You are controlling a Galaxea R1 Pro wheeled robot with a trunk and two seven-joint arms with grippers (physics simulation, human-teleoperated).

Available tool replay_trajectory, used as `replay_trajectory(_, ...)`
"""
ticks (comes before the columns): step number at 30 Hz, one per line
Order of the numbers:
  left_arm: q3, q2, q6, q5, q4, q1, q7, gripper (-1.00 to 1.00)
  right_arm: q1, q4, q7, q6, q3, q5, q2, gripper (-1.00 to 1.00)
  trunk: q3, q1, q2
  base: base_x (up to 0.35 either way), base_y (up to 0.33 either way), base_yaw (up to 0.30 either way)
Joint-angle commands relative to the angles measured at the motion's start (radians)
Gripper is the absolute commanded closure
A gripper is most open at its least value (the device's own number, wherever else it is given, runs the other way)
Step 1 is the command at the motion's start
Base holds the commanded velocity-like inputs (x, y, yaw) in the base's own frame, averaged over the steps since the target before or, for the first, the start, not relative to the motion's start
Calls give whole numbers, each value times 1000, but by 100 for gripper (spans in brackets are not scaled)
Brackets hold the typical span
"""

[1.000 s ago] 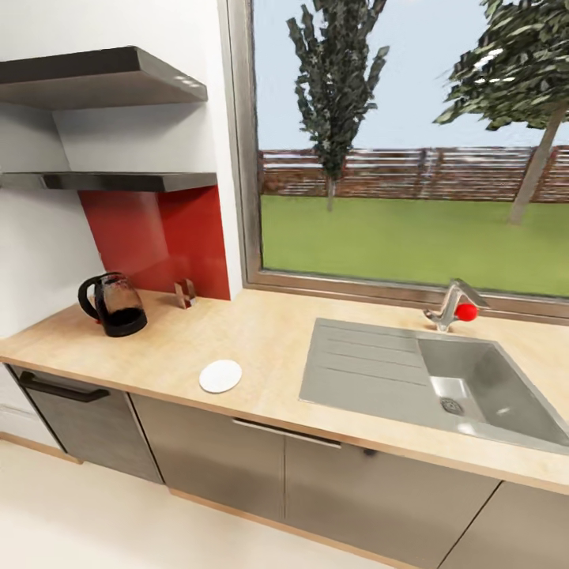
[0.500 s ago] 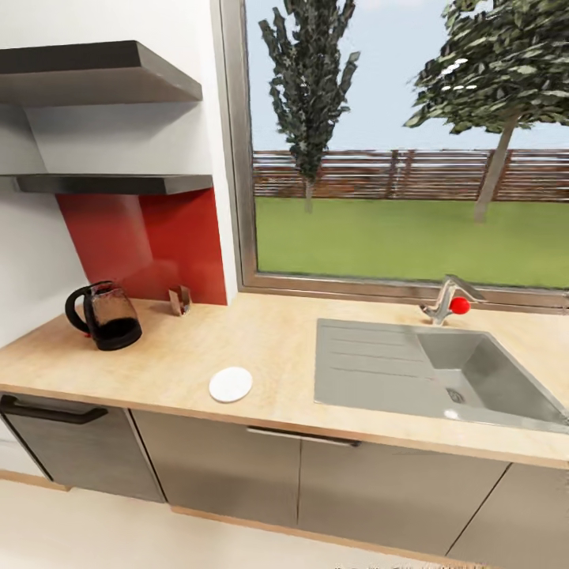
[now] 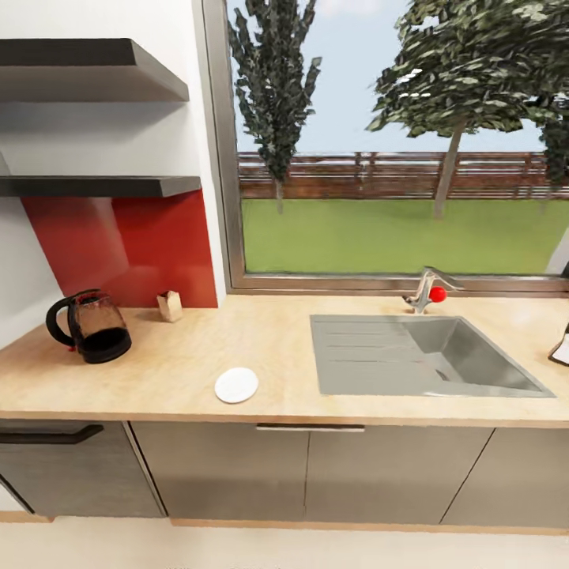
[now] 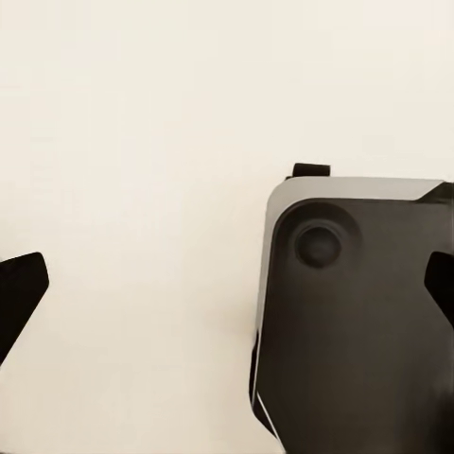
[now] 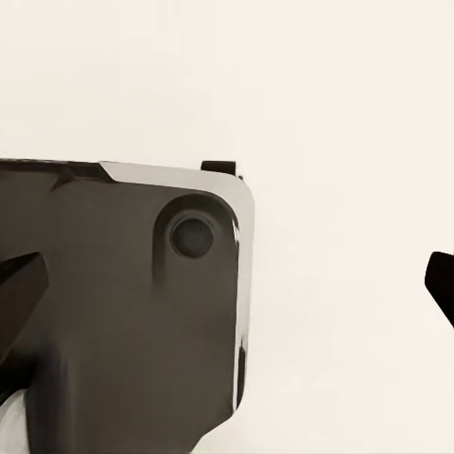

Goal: Set up a coffee station on the kitchen countertop: keep the coffee maker on the countertop, move the bottle of coffee from the kitchen shelf to the counter next to the coffee maker, place a paper coffee filter on top of the coffee maker, put the saucer next to the coffee maker with the coffee cup on the saucer, and place the electric kettle next to the coffee maker.

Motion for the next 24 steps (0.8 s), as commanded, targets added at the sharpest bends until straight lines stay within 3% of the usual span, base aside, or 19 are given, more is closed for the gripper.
replay_trajectory(1, -9, 0, -3, 9, 0, 0, 3, -100, -1, 1, 4, -4, -9, 10, 0, -100, -2, 0, -2, -127, 310, -185)
replay_trajectory(10, -7, 0, -3, 9, 0, 0, 3, -100, -1, 1, 4, -4, -9, 10, 0, -100, -2, 0, -2, -164, 278, -30)
replay_trajectory(17, -11, 0, -3, -3, -13, -11, 5, -100, -1, -12, 5, -4, -9, 11, 1, -100, -2, 0, -2, -56, 56, 0)
replay_trajectory(21, -11, 2, -58, -35, -136, -11, 3, -100, -1, -98, 5, -5, -8, 9, 17, -100, -2, 0, -2, 0, 0, 0)
replay_trajectory(24, -9, 7, -86, -54, -242, -12, 2, -100, -1, -180, 4, -5, -8, 10, 51, -100, -2, 0, -2, 0, 0, 0)
